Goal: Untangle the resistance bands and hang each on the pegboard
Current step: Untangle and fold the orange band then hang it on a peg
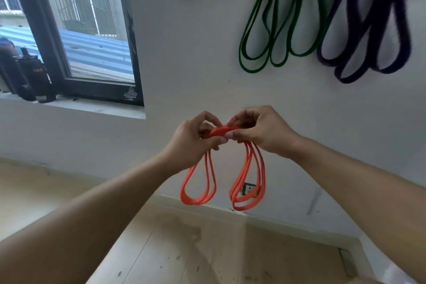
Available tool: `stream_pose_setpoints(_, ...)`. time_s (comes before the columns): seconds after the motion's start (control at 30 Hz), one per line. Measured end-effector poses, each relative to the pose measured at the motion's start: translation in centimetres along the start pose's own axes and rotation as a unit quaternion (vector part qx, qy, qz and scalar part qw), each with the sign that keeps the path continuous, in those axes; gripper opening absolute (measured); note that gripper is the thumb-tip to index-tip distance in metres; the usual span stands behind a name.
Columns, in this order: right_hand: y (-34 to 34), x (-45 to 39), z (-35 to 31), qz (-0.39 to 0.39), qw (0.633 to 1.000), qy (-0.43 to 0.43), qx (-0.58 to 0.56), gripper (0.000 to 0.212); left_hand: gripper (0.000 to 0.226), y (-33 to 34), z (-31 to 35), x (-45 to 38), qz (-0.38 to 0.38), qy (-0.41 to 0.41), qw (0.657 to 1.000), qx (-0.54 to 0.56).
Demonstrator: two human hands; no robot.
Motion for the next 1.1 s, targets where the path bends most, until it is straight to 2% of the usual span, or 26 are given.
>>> stream_pose_setpoints(0.2,-5.4,1.4,-4.3,0.02,1.0,-0.004,-0.018,0.03,0.023,-1.2,7.4,-2.0,0.026,0.043,0.999,0.006)
stream_pose_setpoints(0.4,-9.9,2.5,-7.7,0.055,0.995,-0.023,-0.081,0.03,0.017,-2.3,13.6,-4.2,0.037,0.096,0.994,0.023)
stream_pose_setpoints(0.63,-16.2,0.8,-12.1,0.188,0.975,-0.071,-0.097,0.023,0.012,-4.6,19.7,-9.7,0.086,0.168,0.982,-0.008)
stream_pose_setpoints(0.8,-20.4,-1.3,-15.4,0.25,0.959,-0.102,-0.09,0.022,0.009,-6.4,23.8,-13.9,0.105,0.208,0.971,-0.057)
stream_pose_setpoints(0.97,-22.5,-4.5,-18.1,0.223,0.963,-0.104,-0.11,0.029,0.012,-9.1,25.7,-17.2,0.178,0.24,0.951,-0.079)
stream_pose_setpoints(1.1,-22.8,-7.1,-19.6,0.189,0.976,-0.083,-0.071,0.039,0.013,-11.3,26.3,-19.6,0.223,0.249,0.937,-0.098)
Point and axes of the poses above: each hand's wrist, its own x-axis away from the middle knuckle, its own y-axis out of the palm, z = x × y, the point moved 5 cm from there along -x, towards the middle knuckle, and after that the axes turned 3 degrees about -z, right-handed, at the moved point
